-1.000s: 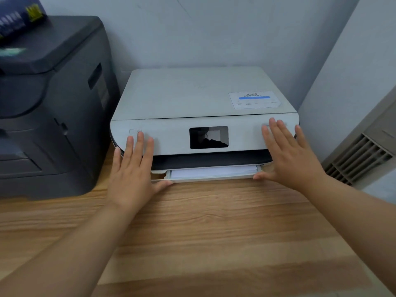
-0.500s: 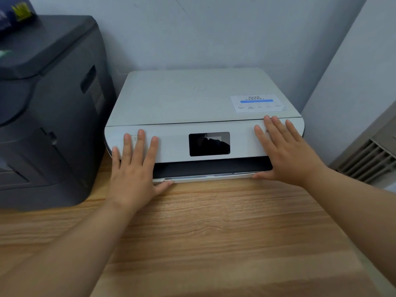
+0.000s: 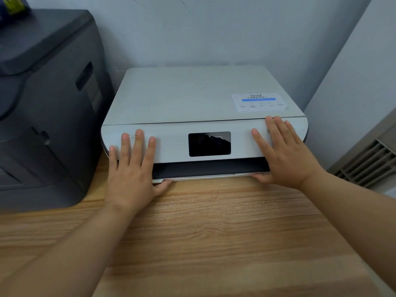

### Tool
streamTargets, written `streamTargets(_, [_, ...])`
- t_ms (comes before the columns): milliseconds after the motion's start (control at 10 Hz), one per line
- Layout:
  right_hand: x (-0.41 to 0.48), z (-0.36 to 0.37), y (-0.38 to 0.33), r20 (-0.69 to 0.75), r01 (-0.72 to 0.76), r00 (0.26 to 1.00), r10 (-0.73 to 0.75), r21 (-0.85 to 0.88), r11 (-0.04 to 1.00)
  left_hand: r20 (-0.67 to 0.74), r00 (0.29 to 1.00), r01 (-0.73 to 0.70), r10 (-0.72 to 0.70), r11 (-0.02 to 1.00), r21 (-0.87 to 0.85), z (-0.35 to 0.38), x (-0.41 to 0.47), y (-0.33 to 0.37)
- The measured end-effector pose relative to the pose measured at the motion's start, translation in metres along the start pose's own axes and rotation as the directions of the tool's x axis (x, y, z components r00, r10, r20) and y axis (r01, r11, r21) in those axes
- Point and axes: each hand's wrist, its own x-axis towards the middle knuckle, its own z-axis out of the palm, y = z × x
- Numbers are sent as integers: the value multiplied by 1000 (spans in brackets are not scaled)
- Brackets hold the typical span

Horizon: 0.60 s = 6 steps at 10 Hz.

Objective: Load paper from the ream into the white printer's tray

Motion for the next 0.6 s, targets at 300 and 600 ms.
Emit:
streamTargets(300, [0, -7, -3, 53, -34, 998, 34, 5, 999, 38, 999, 10, -11, 1000, 22, -9, -1, 3])
streamTargets(600, [-8, -48, -15, 212, -341, 935, 283, 325, 882, 152, 981, 139, -118, 981, -138, -49, -15, 15])
